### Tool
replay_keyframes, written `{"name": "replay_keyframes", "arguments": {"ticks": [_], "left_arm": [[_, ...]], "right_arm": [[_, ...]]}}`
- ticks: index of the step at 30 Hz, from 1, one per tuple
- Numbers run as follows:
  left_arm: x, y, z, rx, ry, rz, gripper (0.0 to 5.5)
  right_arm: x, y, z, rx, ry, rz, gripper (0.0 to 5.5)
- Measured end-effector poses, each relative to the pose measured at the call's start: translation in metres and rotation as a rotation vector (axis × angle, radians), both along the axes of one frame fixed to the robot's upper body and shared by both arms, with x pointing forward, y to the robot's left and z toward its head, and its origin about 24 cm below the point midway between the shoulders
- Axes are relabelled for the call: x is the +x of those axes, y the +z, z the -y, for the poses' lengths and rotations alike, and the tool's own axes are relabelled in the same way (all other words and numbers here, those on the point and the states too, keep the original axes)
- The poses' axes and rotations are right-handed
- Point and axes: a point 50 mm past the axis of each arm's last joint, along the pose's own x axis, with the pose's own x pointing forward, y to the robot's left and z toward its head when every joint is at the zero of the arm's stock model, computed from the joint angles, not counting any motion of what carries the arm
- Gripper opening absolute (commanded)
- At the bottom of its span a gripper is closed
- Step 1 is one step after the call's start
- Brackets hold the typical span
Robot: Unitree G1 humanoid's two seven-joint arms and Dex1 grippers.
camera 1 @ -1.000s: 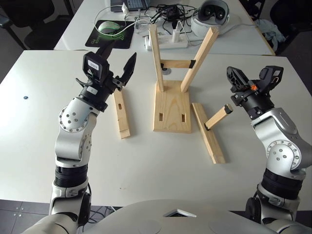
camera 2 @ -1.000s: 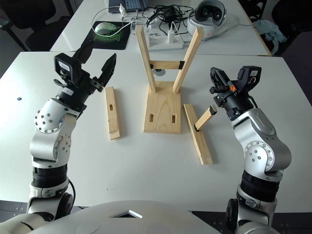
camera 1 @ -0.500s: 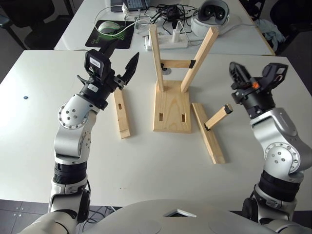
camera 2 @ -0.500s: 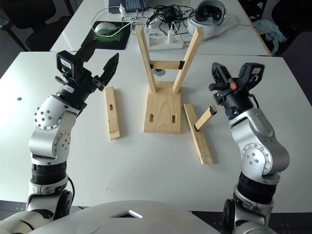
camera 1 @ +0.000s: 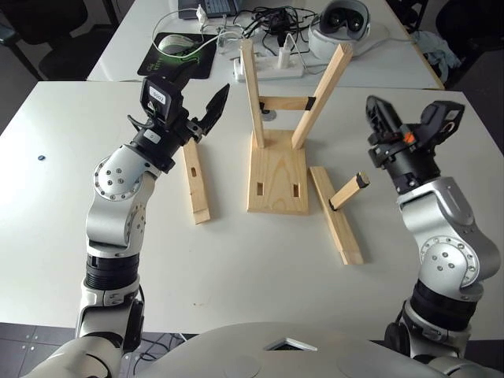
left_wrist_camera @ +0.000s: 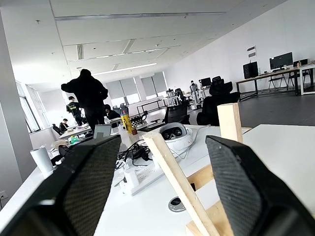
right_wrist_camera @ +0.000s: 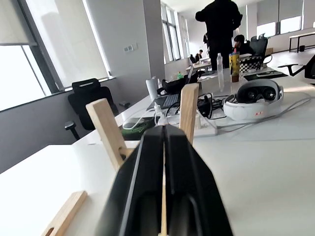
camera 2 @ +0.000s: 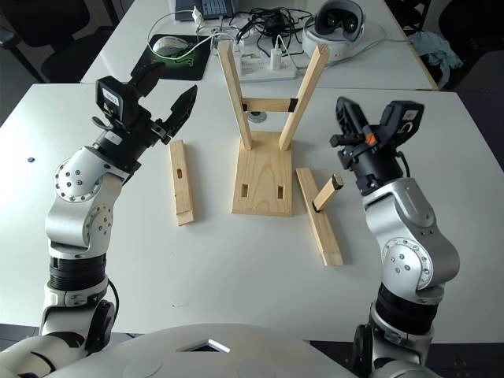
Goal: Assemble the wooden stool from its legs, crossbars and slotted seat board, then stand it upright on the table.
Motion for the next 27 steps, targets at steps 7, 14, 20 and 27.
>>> {"name": "replay_keyframes", "arguments": {"ticks": [7, 14, 20, 27], "left_arm": [[-0.001, 0.001, 0.000, -0.003, 0.006, 0.006, 3.20], [-0.001, 0.001, 0.001, 0.005, -0.010, -0.002, 3.20], [0.002, 0.007, 0.002, 0.011, -0.041, 0.008, 3.20], [0.002, 0.006, 0.002, 0.008, -0.033, 0.006, 3.20]], "right_arm": [[0.004, 0.020, -0.001, -0.016, 0.012, 0.069, 0.02], [-0.015, -0.049, -0.014, -0.166, 0.111, -0.274, 0.02], [-0.018, -0.042, -0.018, -0.115, 0.085, -0.204, 0.02], [-0.004, 0.016, -0.013, -0.029, 0.020, 0.096, 0.02]]}}
